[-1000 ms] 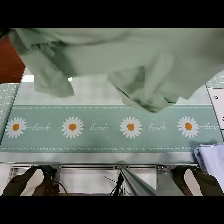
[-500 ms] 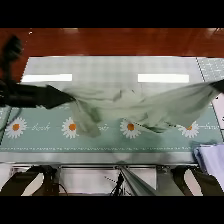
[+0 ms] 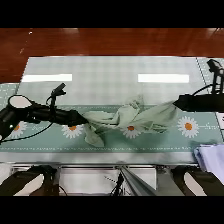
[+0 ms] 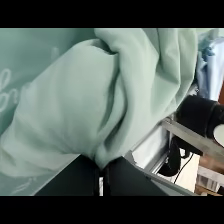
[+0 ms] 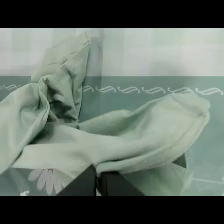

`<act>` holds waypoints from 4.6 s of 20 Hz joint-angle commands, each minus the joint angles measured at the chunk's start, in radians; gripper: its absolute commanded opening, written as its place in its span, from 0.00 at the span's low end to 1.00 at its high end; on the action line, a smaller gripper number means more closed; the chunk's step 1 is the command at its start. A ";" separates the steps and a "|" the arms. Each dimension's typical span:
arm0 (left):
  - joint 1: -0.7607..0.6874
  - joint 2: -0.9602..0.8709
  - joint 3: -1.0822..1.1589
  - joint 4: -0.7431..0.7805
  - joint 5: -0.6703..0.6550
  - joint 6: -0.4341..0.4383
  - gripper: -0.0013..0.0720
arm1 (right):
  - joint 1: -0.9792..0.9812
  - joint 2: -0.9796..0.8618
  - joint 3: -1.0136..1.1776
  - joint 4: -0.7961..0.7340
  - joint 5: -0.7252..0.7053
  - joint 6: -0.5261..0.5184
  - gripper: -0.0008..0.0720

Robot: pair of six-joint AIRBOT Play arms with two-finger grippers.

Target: Fold the shirts.

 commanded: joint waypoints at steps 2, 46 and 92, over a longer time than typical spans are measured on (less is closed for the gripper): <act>0.000 -0.152 -0.016 -0.013 0.103 0.023 0.06 | 0.049 -0.154 -0.022 0.018 -0.137 0.010 0.05; -0.194 -0.014 -0.325 -0.298 0.145 -0.018 0.06 | 0.049 -0.195 -0.022 0.026 -0.129 -0.097 0.05; 0.542 0.837 0.726 0.198 -0.349 -0.415 0.05 | 0.047 -0.006 1.081 -0.363 0.547 -0.025 0.05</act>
